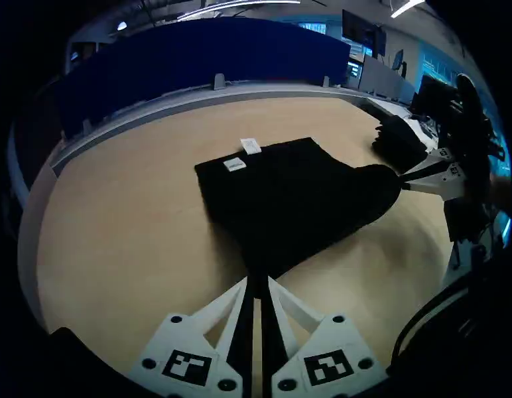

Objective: Fold towel

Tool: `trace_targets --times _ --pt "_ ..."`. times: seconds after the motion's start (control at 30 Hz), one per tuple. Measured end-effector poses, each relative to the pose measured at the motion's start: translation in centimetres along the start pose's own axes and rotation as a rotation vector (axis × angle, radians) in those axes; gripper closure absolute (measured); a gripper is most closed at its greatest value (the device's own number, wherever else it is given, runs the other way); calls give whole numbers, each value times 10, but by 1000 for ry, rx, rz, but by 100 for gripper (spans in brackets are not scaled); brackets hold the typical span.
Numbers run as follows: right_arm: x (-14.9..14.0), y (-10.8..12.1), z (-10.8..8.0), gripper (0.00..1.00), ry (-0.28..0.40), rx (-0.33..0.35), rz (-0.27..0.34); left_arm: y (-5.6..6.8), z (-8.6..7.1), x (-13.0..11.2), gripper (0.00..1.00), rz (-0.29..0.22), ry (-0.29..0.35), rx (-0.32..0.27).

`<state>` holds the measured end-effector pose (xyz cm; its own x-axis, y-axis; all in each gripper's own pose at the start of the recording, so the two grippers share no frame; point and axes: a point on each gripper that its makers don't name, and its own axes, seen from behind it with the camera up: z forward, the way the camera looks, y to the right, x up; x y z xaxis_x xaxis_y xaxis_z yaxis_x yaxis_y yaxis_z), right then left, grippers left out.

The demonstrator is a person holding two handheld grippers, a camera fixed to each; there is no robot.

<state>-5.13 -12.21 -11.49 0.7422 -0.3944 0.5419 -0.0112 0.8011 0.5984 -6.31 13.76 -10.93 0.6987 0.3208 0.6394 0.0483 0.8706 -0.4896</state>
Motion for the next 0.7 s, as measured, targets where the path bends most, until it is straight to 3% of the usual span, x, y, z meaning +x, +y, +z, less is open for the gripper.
trace_targets --times 0.17,0.47,0.7 --pt "8 -7 -22 87 -7 9 -20 3 -23 14 94 -19 24 1" --pt "14 -16 -57 87 -32 22 -32 18 -63 28 94 -37 42 -19" --pt "12 -15 -65 88 -51 20 -55 29 -74 23 94 -42 32 -33"
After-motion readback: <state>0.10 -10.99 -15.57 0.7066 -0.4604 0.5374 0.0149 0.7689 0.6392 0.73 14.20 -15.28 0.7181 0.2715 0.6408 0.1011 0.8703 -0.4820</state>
